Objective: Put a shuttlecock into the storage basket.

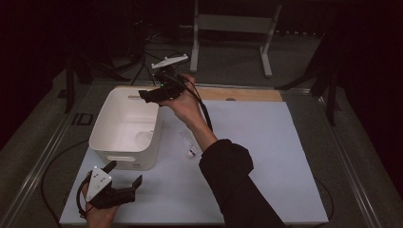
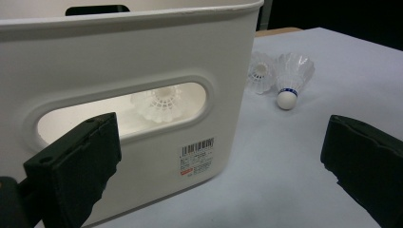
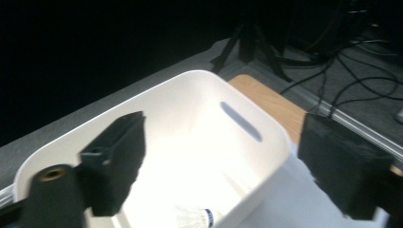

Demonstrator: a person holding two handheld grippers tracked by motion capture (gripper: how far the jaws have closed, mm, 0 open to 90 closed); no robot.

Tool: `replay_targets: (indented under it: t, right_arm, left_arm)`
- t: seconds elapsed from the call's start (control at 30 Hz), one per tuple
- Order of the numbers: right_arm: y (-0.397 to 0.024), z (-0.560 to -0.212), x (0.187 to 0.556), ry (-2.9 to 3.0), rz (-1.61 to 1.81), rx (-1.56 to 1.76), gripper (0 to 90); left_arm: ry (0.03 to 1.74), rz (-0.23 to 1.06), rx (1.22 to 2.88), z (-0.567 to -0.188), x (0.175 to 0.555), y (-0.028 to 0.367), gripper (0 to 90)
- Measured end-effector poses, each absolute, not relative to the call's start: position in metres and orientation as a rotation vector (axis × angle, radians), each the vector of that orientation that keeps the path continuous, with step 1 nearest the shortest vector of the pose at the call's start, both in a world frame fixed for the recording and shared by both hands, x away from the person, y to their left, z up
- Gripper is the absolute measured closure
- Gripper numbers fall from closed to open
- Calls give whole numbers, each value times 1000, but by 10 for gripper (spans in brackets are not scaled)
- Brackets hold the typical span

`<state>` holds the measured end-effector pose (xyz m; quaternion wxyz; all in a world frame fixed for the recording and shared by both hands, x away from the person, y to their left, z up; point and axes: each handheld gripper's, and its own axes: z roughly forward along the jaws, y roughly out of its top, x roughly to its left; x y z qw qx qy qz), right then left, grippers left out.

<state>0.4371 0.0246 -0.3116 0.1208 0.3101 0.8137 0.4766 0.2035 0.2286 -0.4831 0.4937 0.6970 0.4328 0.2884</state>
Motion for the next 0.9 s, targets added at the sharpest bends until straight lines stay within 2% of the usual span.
replay_targets:
  t: [0.13, 0.9]
  right_arm:
    - [14, -313, 439, 2358, 1378, 929, 97]
    - [-18, -319, 438, 2295, 1327, 941, 97]
  left_arm:
    - [1050, 700, 1691, -483, 203, 228, 3]
    - [1050, 701, 1691, -483, 204, 228, 3]
